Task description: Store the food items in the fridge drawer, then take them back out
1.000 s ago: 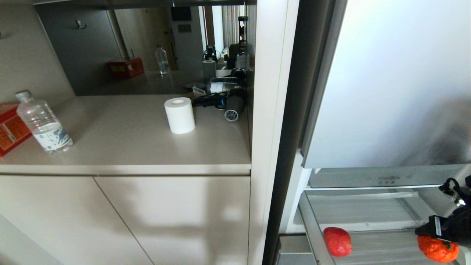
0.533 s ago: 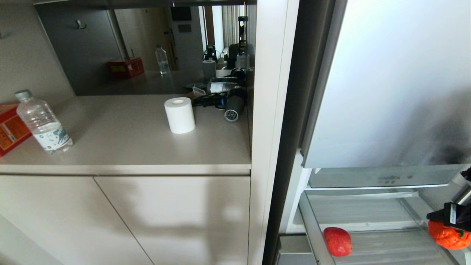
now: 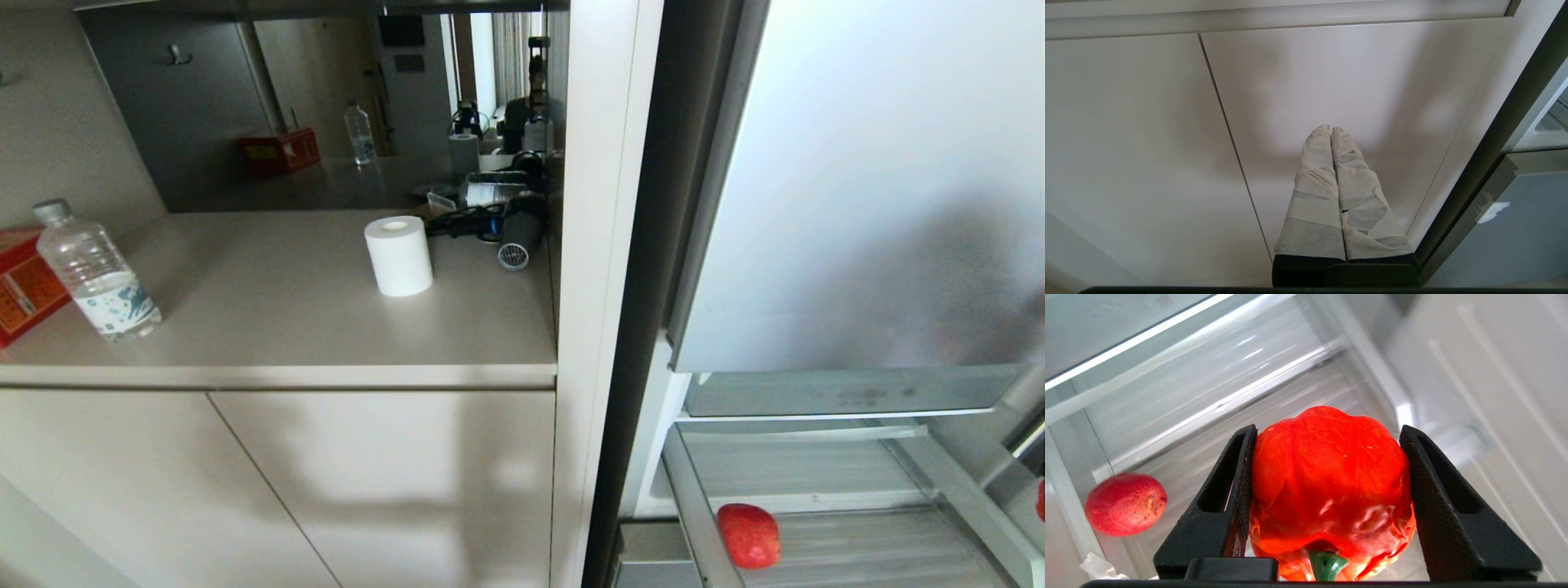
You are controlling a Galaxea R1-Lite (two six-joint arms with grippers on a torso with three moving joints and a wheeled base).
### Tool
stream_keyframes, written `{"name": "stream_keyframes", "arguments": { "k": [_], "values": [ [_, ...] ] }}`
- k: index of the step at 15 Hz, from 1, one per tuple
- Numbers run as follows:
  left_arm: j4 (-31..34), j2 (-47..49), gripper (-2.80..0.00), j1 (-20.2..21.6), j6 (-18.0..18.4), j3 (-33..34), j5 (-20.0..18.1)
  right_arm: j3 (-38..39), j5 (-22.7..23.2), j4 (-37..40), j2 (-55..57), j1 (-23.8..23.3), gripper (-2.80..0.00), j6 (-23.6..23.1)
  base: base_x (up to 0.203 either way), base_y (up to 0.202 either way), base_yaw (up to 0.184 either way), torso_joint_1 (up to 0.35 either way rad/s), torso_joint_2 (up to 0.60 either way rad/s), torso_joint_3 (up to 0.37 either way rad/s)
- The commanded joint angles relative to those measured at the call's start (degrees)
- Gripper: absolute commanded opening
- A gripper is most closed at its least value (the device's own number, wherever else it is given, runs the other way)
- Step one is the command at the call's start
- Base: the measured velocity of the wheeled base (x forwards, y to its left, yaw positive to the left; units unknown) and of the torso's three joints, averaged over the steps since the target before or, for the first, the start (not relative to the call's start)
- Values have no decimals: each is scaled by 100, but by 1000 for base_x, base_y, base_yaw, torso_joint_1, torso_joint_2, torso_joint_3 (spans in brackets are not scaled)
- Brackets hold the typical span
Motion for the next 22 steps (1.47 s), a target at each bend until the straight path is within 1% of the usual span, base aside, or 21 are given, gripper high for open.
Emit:
{"name": "stream_keyframes", "arguments": {
  "k": [1,4,6,9,13,15,18,22],
  "values": [
    [2,-2,-280,5,0,0,1,300,-35,-7,-897,-72,-280,3,0,0,0,0,0,0],
    [2,-2,-280,5,0,0,1,784,-344,-6,-2097,-179,-280,-1,0,0,0,0,0,0],
    [2,-2,-280,5,0,0,1,1052,-689,-8,-2987,-204,-280,-47,0,0,0,0,0,0],
    [2,-2,-280,5,0,0,1,1508,-1239,-8,-3906,-204,-280,-301,0,0,0,0,0,0],
    [2,-2,-280,5,0,0,1,1578,-1434,-10,-4275,-194,-280,-383,0,0,0,0,0,0],
    [2,-2,-280,5,0,0,1,1587,-1468,-10,-4306,-194,-280,-560,0,0,0,0,0,0],
    [2,-2,-280,5,0,0,1,1591,-1550,-18,-4306,-194,-280,-616,0,0,0,0,0,0],
    [2,-2,-280,5,0,0,1,1587,-1559,-21,-4299,-194,-280,-616,3,7,-157,7,5,0]
  ]
}}
